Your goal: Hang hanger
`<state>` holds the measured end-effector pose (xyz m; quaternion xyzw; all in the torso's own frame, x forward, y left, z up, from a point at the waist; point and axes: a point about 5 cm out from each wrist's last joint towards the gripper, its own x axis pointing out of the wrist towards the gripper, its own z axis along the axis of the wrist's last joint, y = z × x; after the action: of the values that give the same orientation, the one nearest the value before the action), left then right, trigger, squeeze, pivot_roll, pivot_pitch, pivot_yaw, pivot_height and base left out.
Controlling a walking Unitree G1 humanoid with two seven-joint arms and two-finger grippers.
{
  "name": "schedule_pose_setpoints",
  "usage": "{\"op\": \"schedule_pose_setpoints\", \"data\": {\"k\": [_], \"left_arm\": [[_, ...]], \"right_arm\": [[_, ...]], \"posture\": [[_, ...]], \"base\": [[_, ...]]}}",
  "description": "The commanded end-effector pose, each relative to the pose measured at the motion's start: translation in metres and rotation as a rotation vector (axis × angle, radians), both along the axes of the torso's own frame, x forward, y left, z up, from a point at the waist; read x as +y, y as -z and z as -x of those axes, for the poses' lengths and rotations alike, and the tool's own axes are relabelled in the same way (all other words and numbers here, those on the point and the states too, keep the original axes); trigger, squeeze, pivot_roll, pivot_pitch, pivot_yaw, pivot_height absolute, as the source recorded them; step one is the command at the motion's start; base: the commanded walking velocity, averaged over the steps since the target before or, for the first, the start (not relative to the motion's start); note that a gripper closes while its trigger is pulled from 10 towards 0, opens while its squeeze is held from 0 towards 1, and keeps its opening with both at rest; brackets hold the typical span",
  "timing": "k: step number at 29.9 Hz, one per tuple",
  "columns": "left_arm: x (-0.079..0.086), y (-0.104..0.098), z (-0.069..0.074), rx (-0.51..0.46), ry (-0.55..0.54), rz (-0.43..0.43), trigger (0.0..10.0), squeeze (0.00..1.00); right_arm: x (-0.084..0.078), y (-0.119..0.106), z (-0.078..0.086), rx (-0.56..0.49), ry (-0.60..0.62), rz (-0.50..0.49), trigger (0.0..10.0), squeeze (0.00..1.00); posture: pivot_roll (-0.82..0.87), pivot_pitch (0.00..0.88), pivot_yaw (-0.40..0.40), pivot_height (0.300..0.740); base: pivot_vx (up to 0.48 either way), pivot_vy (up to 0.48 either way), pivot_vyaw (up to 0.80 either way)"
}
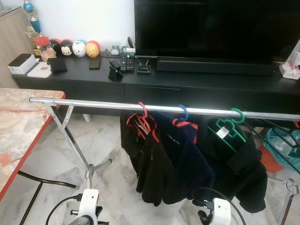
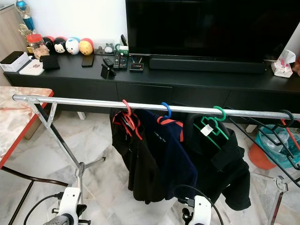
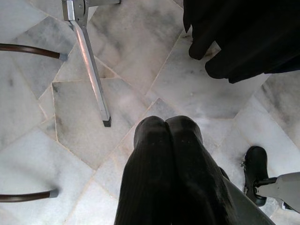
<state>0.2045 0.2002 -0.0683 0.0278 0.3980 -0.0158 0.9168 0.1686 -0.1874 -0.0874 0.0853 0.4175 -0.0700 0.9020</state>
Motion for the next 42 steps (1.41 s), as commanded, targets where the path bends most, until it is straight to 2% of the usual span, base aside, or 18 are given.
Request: {"op": "schedule_pose_setpoints", "data": {"k": [1, 24, 34, 42], "left_arm": [[0.000, 0.002, 0.002, 0.021, 0.010, -0.005, 10.0, 0.00], [-0.001, 0.003, 0.004, 0.026, 0.020, -0.005, 10.0, 0.00], [0.000, 0.003, 0.005, 0.029, 0.012, -0.006, 10.0, 0.00], [-0.001, 0.003, 0.005, 0.027, 0.009, -0.003, 10.0, 0.00]], "right_arm": [[0.001, 0.000, 0.000, -0.005, 0.000, 0.000, 10.0, 0.00], [0.002, 0.000, 0.000, -0.004, 0.002, -0.001, 10.0, 0.00], [-0.008, -0.004, -0.004, -0.051, 0.051, 0.029, 10.0, 0.00], [-0.015, -0.012, -0.011, -0.144, 0.077, 0.049, 10.0, 0.00]], "posture": [[0.06, 0.000, -0.015, 0.740], [0.06, 0.000, -0.014, 0.740], [0.05, 0.000, -0.018, 0.740], [0.05, 0.000, -0.024, 0.740]], "base": [[0.000, 0.000, 0.00], [0.000, 0.000, 0.00], [0.000, 0.000, 0.00], [0.000, 0.000, 0.00]]}}
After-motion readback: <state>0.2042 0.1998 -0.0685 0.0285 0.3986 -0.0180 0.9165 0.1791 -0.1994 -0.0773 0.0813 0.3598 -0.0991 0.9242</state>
